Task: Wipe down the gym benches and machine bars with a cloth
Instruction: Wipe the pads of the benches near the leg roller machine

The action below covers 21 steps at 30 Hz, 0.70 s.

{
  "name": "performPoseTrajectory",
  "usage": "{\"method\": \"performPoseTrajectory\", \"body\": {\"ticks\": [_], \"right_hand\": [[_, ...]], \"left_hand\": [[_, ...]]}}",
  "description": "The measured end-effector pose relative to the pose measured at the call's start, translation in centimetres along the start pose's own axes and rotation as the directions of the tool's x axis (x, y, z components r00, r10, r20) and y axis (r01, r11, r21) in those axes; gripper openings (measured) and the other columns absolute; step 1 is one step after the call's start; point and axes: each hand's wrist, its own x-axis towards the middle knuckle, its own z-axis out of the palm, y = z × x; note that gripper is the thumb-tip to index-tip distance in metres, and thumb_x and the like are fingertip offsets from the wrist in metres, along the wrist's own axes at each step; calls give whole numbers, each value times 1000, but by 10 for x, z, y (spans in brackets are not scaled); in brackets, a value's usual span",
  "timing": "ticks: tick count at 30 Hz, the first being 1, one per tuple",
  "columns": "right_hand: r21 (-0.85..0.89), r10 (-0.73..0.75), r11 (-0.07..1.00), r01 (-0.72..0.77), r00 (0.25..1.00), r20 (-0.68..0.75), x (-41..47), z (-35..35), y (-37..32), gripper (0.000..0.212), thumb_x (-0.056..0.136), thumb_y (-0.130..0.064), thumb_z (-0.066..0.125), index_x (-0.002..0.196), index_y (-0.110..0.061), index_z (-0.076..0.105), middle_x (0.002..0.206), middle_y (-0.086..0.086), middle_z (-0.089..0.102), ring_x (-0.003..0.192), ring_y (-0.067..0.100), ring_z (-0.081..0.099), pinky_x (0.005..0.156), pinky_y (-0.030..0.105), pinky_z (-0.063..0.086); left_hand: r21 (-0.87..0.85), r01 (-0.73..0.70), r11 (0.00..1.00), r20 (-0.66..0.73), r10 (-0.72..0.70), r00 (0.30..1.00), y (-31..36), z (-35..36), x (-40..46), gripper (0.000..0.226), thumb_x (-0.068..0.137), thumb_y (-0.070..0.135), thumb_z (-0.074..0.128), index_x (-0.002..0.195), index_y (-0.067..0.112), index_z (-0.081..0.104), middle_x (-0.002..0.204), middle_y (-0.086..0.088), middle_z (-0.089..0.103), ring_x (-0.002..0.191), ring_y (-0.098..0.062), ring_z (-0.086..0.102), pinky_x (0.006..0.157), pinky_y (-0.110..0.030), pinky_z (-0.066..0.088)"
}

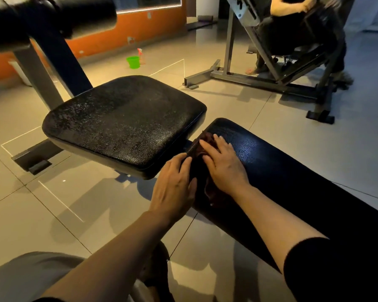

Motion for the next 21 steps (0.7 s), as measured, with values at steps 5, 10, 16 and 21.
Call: {"method": "performPoseTrajectory", "body": {"ticks": [5,10,16,21], "right_hand": [[2,-49,999,49,999,1,-4,5,-12,59,97,-55,20,152,-34,27,163,7,11,151,22,3,120,33,-2],[15,-37,999,37,999,29,38,-4,12,47,103,-35,40,149,-33,33,162,4,18,150,20,8,119,34,-3],[11,77,997,-77,997,-22,43,-8,7,49,103,-38,38,151,-33,30,163,4,11,150,23,4,119,33,-1],[-4,18,1000,-18,999,34,66,-6,13,45,104,-33,35,149,-33,35,162,2,17,150,22,6,118,34,-5]], "left_hand": [[-67,-11,998,-19,10,1000,-5,3,20,45,84,16,65,126,3,56,127,-12,53,111,-23,53,93,-34,47],[-72,-39,997,-12,39,999,-8,10,45,48,82,14,66,128,3,55,125,-12,55,108,-25,56,89,-33,48],[-96,-29,995,-15,28,999,-5,16,72,38,83,15,63,119,5,61,126,-10,55,101,-28,61,82,-38,52],[-89,-10,996,-31,7,1000,-6,22,96,29,85,15,60,112,7,63,124,-9,57,89,-31,64,71,-42,54]]}}
